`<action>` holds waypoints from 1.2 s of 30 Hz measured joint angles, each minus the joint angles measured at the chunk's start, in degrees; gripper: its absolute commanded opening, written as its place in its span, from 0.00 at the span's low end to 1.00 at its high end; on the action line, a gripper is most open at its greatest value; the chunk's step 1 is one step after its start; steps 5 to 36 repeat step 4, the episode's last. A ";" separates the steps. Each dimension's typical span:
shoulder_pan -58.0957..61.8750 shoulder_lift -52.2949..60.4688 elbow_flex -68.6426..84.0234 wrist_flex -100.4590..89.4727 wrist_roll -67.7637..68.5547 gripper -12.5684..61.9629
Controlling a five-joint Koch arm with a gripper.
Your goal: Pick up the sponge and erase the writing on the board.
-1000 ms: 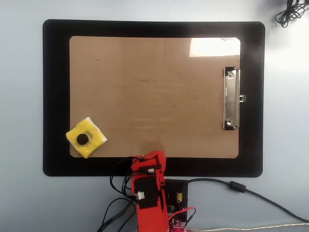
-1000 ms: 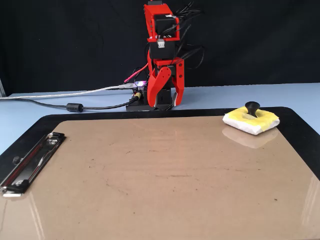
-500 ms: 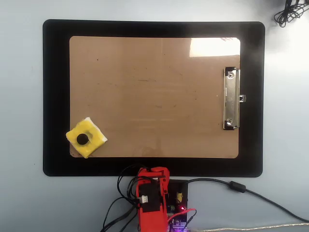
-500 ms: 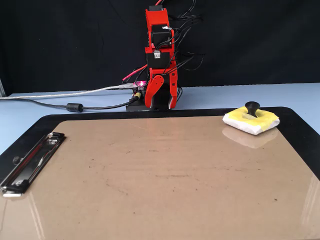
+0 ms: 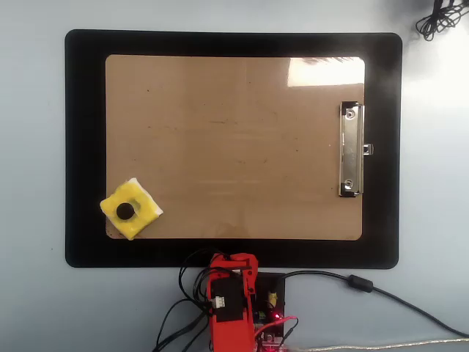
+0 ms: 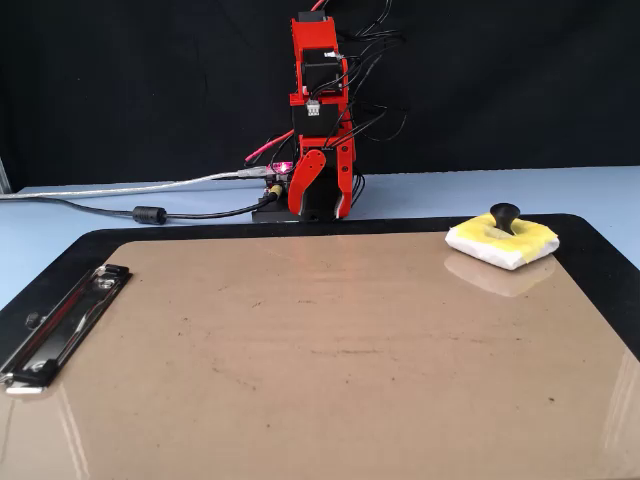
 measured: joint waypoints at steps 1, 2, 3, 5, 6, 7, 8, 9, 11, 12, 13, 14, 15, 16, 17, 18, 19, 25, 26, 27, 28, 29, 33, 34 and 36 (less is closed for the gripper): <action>0.00 0.00 0.00 0.00 0.00 0.63; 0.00 0.00 0.00 0.00 0.00 0.63; 0.00 0.00 0.00 0.09 0.00 0.63; 0.00 0.00 0.00 0.00 0.00 0.63; 0.00 0.00 0.00 0.00 0.00 0.63; 0.00 0.00 0.00 0.00 0.00 0.63; 0.00 0.00 0.00 0.00 0.00 0.63; 0.00 0.00 0.00 0.00 0.00 0.63; 0.00 0.00 0.00 0.00 0.00 0.63; 0.00 0.00 0.00 0.00 0.00 0.63; 0.00 0.00 0.00 0.00 0.00 0.63; 0.00 0.00 0.00 0.00 0.00 0.63; 0.00 0.00 0.00 0.00 0.00 0.63; 0.00 0.00 0.00 0.00 0.00 0.63; 0.00 0.00 0.00 0.00 0.00 0.63; 0.00 0.00 0.00 0.00 0.00 0.63; 0.00 0.00 0.00 0.00 0.00 0.63; 0.00 0.00 0.00 0.00 0.00 0.63; 0.00 0.00 0.00 0.00 0.00 0.63; 0.00 0.00 0.00 0.00 0.00 0.63; 0.00 0.00 0.00 0.00 0.00 0.63; 0.00 0.00 0.00 0.00 0.00 0.63; 0.00 0.00 0.00 0.00 0.00 0.63; 0.00 0.00 0.00 0.00 0.00 0.63; 0.00 0.00 0.00 0.00 0.00 0.63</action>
